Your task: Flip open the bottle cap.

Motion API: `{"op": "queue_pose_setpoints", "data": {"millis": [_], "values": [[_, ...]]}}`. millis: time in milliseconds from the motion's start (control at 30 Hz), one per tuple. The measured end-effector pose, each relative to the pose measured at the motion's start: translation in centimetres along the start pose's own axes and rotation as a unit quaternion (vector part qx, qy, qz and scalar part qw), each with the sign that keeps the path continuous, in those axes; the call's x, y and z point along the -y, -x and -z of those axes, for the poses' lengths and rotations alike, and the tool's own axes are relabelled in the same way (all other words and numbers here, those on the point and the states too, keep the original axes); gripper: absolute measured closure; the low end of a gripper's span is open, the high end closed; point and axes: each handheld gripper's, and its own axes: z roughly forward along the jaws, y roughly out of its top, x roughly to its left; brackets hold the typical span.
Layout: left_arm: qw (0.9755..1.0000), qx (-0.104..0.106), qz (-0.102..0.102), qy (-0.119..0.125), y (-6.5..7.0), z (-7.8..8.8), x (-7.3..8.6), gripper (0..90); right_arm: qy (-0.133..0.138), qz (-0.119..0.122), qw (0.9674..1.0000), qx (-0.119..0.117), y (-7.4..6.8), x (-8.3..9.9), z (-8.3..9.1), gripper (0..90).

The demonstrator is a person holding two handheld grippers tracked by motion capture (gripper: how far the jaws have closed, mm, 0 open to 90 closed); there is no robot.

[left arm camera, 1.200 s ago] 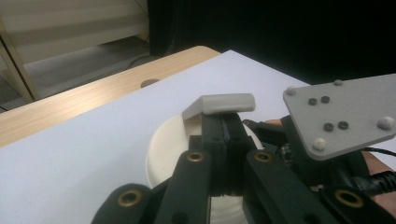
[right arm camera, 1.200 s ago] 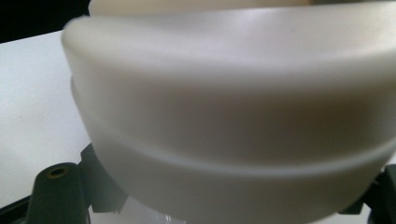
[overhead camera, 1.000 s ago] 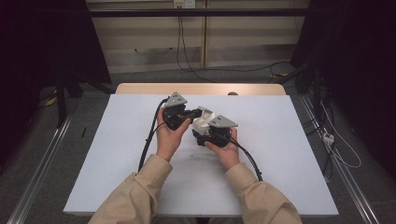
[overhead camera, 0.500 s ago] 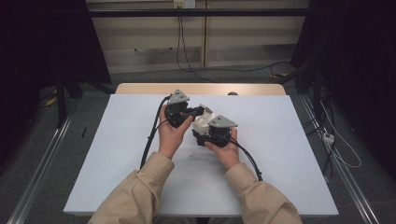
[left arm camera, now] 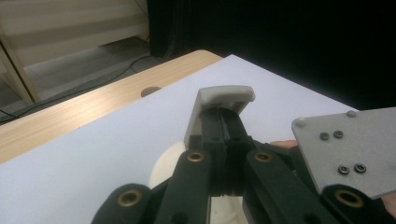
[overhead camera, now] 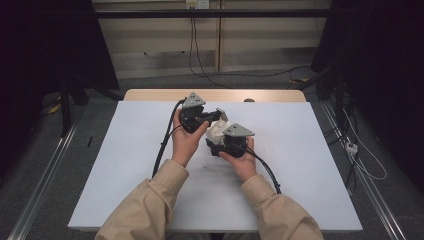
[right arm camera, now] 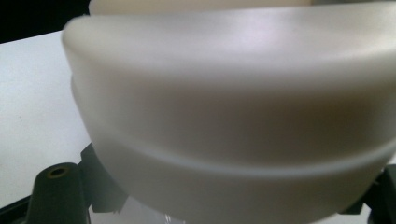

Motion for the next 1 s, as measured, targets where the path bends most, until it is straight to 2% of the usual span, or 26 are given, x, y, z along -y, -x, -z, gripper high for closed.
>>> {"op": "queue_pose_setpoints", "data": {"millis": [200,1000], "values": [[1.0,0.005,0.006,0.001,0.0,-0.2,-0.2,90.0,0.0,0.0,1.0,0.0,0.0,0.0,0.0,18.8],[1.0,0.002,0.001,0.001,-0.2,-1.4,-1.0,90.0,0.0,0.002,1.0,0.001,0.0,0.0,0.0,18.8]]}}
